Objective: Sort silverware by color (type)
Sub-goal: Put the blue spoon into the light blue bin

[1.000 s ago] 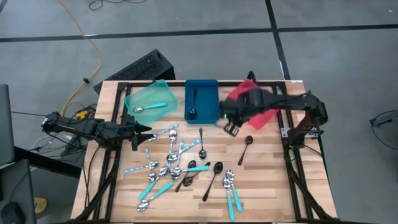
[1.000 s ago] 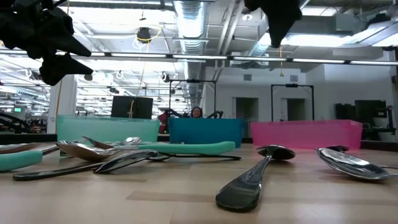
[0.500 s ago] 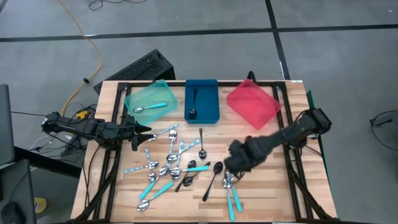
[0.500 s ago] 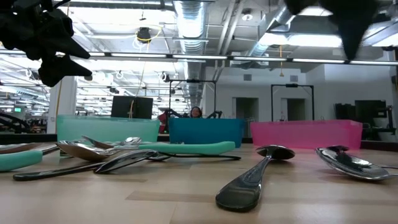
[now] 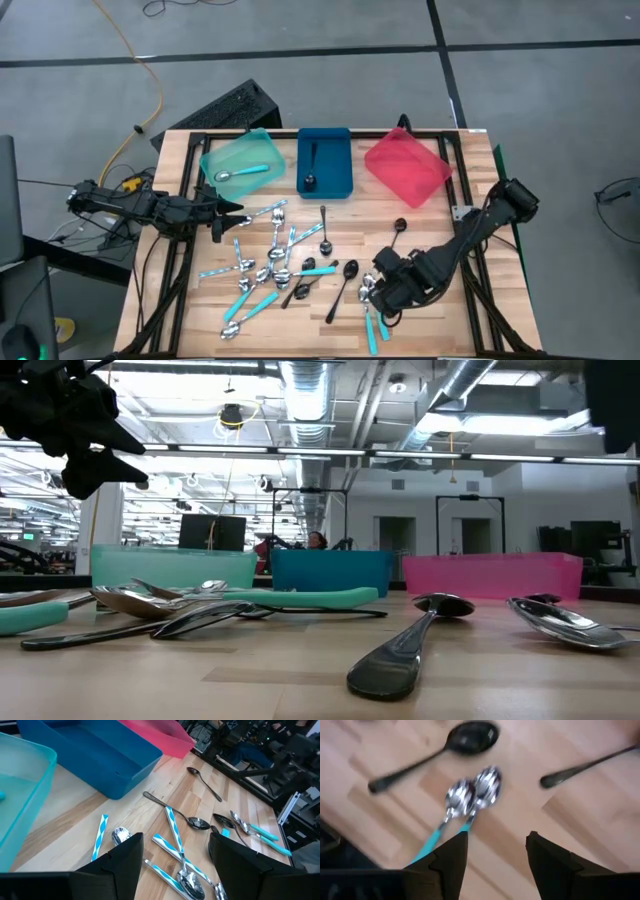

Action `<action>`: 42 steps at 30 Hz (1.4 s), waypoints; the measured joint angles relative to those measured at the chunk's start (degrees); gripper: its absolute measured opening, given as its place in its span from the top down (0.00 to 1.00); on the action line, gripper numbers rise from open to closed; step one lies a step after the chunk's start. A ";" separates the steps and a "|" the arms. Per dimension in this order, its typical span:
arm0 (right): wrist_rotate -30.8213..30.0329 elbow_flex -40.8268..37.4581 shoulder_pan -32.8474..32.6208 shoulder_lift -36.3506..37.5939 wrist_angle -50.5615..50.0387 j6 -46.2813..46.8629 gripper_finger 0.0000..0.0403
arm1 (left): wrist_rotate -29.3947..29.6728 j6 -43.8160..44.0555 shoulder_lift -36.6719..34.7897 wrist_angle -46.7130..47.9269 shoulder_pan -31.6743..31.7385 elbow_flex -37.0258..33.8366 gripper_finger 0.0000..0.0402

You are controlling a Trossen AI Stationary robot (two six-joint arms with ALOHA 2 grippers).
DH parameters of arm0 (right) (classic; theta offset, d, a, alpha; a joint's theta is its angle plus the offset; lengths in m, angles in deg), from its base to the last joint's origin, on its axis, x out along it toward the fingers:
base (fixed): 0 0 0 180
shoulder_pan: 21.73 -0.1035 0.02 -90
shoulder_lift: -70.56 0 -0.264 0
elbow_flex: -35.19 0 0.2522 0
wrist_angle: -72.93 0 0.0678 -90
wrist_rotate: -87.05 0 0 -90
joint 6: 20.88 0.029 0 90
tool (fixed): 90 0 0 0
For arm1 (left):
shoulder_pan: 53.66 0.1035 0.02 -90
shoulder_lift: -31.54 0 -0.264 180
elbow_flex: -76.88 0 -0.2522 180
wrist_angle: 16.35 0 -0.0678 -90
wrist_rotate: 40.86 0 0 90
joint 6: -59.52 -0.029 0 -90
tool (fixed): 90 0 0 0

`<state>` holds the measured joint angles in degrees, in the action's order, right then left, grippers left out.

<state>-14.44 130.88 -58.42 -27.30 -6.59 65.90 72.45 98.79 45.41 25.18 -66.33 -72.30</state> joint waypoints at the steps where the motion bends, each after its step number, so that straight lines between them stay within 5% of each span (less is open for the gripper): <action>1: -0.34 0.00 -0.30 -0.05 0.23 0.64 0.44 | 0.00 0.00 0.00 -0.02 0.00 0.00 0.46; 28: 7.56 0.02 -1.65 -15.80 9.73 1.21 0.44 | 0.02 0.43 0.00 0.23 0.00 0.00 0.46; 42: 7.62 0.02 -0.71 -15.87 11.39 -0.29 0.44 | 0.02 0.42 0.02 0.28 0.00 0.00 0.46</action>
<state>-6.82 130.90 -59.13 -43.17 4.80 65.60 72.48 99.21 45.42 25.46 -66.33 -72.30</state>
